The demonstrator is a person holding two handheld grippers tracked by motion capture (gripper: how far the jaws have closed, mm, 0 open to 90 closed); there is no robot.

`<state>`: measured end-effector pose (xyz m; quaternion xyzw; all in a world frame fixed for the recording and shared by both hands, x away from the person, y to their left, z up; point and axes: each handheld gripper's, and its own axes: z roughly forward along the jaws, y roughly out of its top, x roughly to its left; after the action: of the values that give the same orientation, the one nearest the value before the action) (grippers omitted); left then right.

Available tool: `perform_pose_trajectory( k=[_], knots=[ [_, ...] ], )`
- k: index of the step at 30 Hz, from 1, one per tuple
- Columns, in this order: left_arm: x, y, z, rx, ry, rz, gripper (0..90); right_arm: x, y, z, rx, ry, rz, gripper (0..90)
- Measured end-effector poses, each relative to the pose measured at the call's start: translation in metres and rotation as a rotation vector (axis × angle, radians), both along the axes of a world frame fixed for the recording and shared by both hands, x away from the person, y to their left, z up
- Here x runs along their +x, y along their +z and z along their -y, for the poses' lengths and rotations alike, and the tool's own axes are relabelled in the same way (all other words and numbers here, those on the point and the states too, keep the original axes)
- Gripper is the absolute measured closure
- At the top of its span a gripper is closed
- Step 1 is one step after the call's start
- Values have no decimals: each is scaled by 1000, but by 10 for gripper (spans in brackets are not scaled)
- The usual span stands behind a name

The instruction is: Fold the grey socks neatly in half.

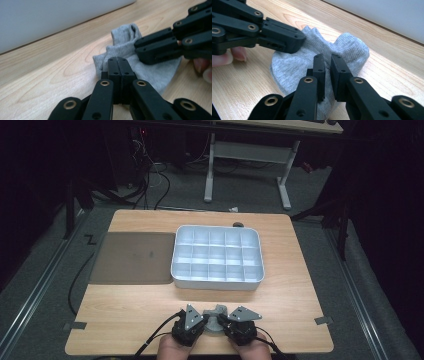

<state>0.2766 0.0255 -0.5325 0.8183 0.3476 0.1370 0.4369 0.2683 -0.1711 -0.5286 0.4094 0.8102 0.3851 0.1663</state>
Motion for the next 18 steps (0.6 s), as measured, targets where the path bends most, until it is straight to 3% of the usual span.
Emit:
perform_pose_trajectory(
  k=[6,9,13,18],
  knots=[
    [2,0,-1,-13,-5,-21,900,1,1,2,13,-2,-9,824],
    [3,0,-2,-15,-7,-25,900,-2,7,8,55,-13,-19,731],
    [3,0,-2,-16,-11,-28,900,-8,20,21,82,-68,-5,662],
    [2,0,-1,-14,-9,-25,900,-9,16,25,138,-108,-81,596]
  ],
)
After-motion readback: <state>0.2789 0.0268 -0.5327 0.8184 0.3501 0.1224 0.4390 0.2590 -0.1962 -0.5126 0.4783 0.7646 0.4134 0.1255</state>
